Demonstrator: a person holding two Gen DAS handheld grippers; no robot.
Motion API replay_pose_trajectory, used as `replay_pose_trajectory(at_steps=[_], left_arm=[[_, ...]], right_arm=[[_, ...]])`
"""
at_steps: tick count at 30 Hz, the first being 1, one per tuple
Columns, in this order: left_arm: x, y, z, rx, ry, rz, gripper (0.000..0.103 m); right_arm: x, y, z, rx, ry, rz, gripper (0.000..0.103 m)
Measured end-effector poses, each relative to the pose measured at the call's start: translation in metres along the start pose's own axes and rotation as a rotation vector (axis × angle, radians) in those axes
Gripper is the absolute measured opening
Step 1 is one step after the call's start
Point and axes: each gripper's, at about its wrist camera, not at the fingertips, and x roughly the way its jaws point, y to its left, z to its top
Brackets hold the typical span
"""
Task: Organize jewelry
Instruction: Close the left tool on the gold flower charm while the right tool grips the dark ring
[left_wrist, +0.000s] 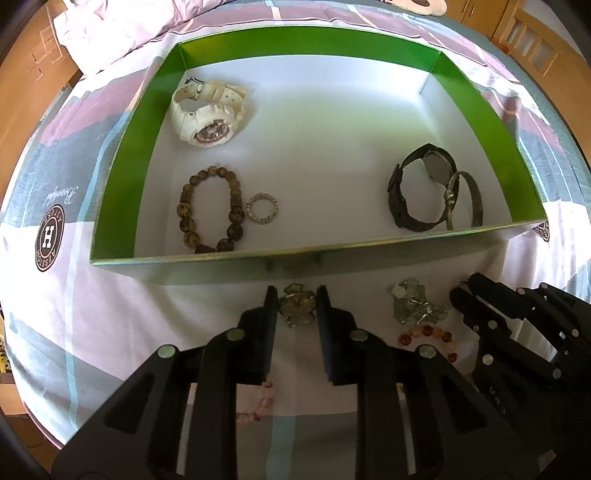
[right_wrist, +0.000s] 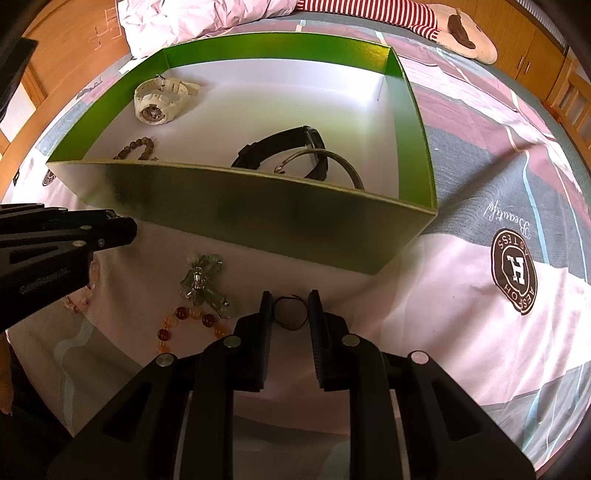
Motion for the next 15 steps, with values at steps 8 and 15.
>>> replay_pose_trajectory(at_steps=[8, 15], left_arm=[[-0.011, 0.002, -0.006, 0.007, -0.018, -0.004, 0.021], [-0.014, 0.001, -0.008, 0.019, -0.019, -0.002, 0.021]], right_arm=[[-0.012, -0.007, 0.004, 0.038, -0.049, 0.000, 0.019], [-0.023, -0.008, 0.002, 0.032, -0.086, 0.020, 0.016]])
